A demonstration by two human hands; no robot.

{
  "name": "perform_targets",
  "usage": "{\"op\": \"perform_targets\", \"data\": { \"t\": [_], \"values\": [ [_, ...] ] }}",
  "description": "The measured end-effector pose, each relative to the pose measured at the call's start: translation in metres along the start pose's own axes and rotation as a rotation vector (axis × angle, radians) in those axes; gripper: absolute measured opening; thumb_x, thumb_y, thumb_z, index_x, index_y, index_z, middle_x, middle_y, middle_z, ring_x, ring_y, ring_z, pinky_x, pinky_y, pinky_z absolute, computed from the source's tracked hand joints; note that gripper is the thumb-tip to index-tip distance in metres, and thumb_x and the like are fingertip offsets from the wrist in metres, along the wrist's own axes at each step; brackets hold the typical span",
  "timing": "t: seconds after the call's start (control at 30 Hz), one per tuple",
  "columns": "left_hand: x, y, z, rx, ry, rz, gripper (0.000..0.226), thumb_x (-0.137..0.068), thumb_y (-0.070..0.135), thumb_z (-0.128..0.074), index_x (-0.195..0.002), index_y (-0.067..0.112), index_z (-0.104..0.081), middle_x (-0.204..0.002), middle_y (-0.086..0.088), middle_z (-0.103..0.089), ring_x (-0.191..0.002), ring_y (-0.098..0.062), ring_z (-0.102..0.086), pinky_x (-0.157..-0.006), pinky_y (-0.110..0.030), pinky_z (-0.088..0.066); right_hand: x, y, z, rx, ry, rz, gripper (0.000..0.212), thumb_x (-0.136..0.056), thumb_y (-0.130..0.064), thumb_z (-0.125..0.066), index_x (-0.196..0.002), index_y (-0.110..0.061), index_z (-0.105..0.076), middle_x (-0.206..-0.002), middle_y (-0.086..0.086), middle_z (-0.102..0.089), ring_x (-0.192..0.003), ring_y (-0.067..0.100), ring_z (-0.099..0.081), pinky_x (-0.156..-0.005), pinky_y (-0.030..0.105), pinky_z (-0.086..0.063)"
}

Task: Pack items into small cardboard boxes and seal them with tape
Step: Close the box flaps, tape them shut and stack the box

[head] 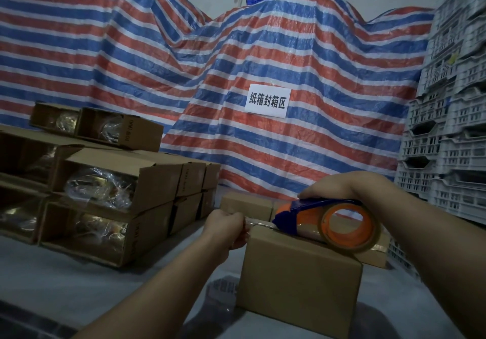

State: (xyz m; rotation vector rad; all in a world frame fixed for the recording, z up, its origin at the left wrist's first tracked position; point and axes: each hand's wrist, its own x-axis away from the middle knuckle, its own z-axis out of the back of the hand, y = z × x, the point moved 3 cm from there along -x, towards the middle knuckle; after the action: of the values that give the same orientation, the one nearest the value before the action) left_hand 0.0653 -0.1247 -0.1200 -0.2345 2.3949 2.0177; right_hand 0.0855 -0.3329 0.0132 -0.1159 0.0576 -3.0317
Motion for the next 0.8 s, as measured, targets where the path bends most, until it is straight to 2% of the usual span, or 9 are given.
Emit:
{"op": "perform_targets", "data": {
  "t": [0.1, 0.2, 0.33, 0.4, 0.5, 0.6, 0.73, 0.8],
  "values": [
    [0.000, -0.005, 0.000, 0.004, -0.009, 0.017, 0.022, -0.094, 0.001, -0.048, -0.075, 0.008, -0.055, -0.056, -0.003, -0.055, -0.048, -0.011, -0.051, -0.040, -0.016, -0.045, 0.001, -0.002, 0.000, 0.046, -0.002, 0.025, 0.028, -0.105, -0.046, -0.042, -0.108, -0.030, -0.064, -0.087, -0.006, -0.074, -0.078, 0.006, -0.069, -0.073, 0.023, -0.048],
    [0.001, -0.015, -0.001, -0.013, -0.037, 0.040, 0.015, -0.093, 0.003, -0.049, -0.082, 0.009, -0.058, -0.064, -0.005, -0.054, -0.056, -0.015, -0.050, -0.044, -0.018, -0.045, 0.003, -0.005, 0.000, 0.154, -0.004, 0.067, 0.025, -0.107, -0.042, -0.040, -0.108, -0.031, -0.062, -0.098, -0.003, -0.071, -0.088, 0.011, -0.068, -0.077, 0.023, -0.048],
    [0.000, -0.025, -0.003, -0.083, -0.073, 0.092, 0.008, -0.093, 0.009, -0.050, -0.097, 0.008, -0.057, -0.085, -0.012, -0.046, -0.066, -0.020, -0.041, -0.051, -0.026, -0.034, 0.001, -0.006, -0.001, 0.202, -0.003, 0.068, 0.025, -0.107, -0.040, -0.041, -0.096, -0.033, -0.062, -0.086, -0.008, -0.068, -0.075, 0.005, -0.063, -0.071, 0.021, -0.045],
    [-0.001, -0.027, -0.005, -0.105, -0.085, 0.121, 0.008, -0.094, 0.012, -0.049, -0.098, 0.010, -0.057, -0.089, -0.012, -0.046, -0.071, -0.021, -0.040, -0.055, -0.027, -0.033, -0.001, -0.007, -0.001, 0.211, 0.000, 0.076, 0.027, -0.107, -0.039, -0.040, -0.092, -0.033, -0.061, -0.081, -0.010, -0.067, -0.072, 0.004, -0.062, -0.069, 0.020, -0.043],
    [-0.001, -0.029, -0.007, -0.089, -0.123, 0.162, 0.011, -0.096, 0.016, -0.051, -0.101, 0.012, -0.059, -0.095, -0.011, -0.049, -0.085, -0.024, -0.043, -0.070, -0.031, -0.038, 0.001, -0.008, 0.000, 0.242, -0.002, 0.106, 0.025, -0.108, -0.038, -0.039, -0.098, -0.033, -0.061, -0.091, -0.007, -0.067, -0.080, 0.007, -0.063, -0.071, 0.021, -0.043],
    [0.002, -0.031, -0.011, -0.029, -0.162, 0.228, 0.028, -0.097, 0.022, -0.053, -0.115, 0.004, -0.063, -0.103, -0.013, -0.055, -0.091, -0.025, -0.051, -0.080, -0.034, -0.044, 0.003, -0.009, -0.001, 0.235, -0.014, 0.137, 0.024, -0.107, -0.039, -0.039, -0.108, -0.031, -0.063, -0.097, -0.004, -0.069, -0.087, 0.010, -0.065, -0.073, 0.023, -0.045],
    [0.009, -0.037, -0.012, 0.105, -0.202, 0.302, 0.035, -0.095, 0.021, -0.058, -0.124, 0.001, -0.059, -0.108, -0.015, -0.055, -0.096, -0.029, -0.054, -0.084, -0.035, -0.047, 0.005, -0.010, -0.002, 0.391, -0.036, 0.177, 0.023, -0.108, -0.032, -0.042, -0.124, -0.032, -0.058, -0.100, -0.012, -0.062, -0.091, 0.006, -0.061, -0.072, 0.017, -0.042],
    [0.010, -0.038, -0.011, 0.103, -0.230, 0.304, 0.031, -0.094, 0.017, -0.056, -0.120, 0.002, -0.060, -0.110, -0.015, -0.057, -0.099, -0.030, -0.057, -0.084, -0.036, -0.048, 0.004, -0.009, -0.002, 0.393, -0.036, 0.175, 0.019, -0.108, -0.033, -0.043, -0.122, -0.036, -0.056, -0.099, -0.015, -0.061, -0.091, 0.005, -0.060, -0.074, 0.018, -0.042]
  ]
}}
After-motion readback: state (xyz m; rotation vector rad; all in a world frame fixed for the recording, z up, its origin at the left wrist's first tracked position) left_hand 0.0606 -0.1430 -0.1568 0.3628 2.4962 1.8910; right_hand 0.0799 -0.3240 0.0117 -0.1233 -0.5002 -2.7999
